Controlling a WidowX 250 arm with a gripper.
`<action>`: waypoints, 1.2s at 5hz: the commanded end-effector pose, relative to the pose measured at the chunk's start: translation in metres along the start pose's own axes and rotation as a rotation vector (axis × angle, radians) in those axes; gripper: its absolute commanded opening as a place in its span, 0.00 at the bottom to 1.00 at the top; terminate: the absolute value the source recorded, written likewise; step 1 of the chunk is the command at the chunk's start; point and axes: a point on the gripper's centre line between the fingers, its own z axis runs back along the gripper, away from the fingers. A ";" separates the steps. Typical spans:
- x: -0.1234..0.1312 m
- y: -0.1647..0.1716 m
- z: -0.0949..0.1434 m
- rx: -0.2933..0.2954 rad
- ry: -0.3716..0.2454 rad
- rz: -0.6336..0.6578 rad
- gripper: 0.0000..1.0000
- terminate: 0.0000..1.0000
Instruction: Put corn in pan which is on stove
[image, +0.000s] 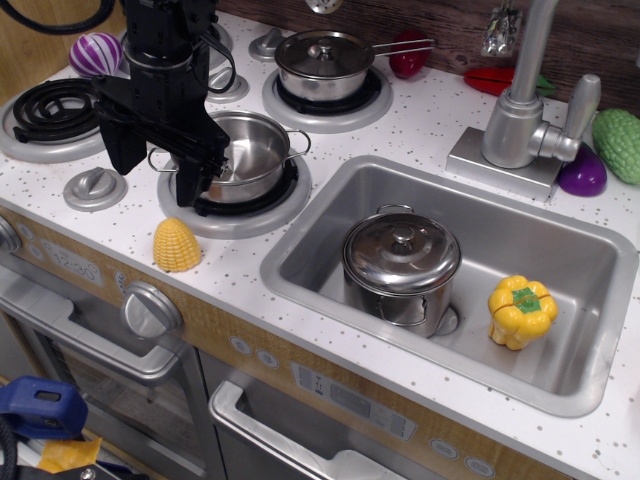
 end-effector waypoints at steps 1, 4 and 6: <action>0.000 0.000 0.000 0.000 0.000 0.000 1.00 0.00; -0.006 -0.009 -0.032 -0.068 -0.031 0.046 1.00 0.00; -0.005 -0.012 -0.048 -0.103 -0.034 0.055 1.00 0.00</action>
